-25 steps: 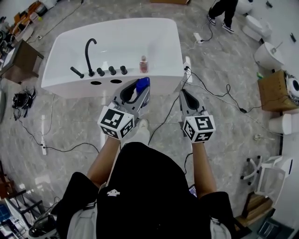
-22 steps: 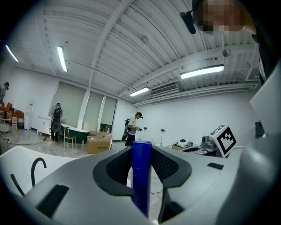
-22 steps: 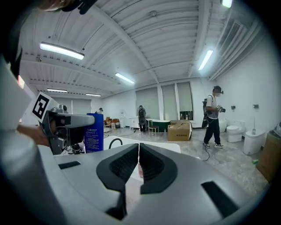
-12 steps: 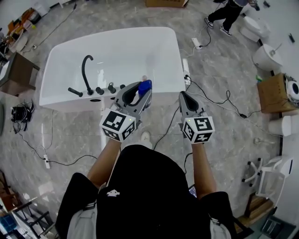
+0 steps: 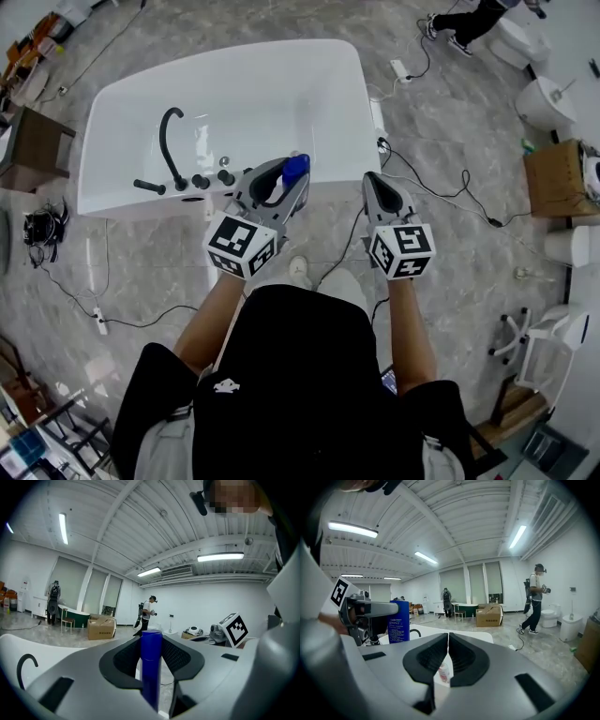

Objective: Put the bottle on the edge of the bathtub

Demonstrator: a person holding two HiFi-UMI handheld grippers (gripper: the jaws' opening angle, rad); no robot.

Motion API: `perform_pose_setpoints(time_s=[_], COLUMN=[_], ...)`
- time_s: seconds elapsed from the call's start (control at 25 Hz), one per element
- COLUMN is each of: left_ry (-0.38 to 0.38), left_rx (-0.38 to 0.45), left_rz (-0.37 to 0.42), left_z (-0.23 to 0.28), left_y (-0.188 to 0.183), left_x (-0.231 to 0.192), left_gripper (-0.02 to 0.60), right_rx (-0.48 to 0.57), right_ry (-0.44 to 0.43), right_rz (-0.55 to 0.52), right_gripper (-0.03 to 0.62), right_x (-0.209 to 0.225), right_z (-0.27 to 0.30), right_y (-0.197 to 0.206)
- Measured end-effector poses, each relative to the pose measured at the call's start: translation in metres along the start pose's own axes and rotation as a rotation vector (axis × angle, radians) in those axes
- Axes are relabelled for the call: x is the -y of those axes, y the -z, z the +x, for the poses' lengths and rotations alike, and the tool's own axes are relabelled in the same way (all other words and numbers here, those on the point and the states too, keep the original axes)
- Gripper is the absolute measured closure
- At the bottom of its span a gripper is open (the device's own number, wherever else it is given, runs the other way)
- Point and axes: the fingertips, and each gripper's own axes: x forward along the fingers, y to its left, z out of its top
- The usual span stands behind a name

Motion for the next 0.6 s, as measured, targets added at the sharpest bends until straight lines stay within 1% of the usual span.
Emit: perform_pose_setpoints(time_s=[0.36, 0.6], left_ry=[-0.043, -0.079], left_rx=[-0.036, -0.069], left_rz=[-0.025, -0.05], left_z=[0.035, 0.073], left_y=[0.02, 0.041], left_x=[-0.017, -0.023], left_gripper=[0.43, 0.431], right_rx=[-0.055, -0.111], right_ry=[-0.032, -0.075], right_rz=[0.008, 0.011], right_gripper=[0.569, 0.569], right_x=[0.028, 0.059], right_z=[0.028, 0.048], right_y=[0.014, 0.029])
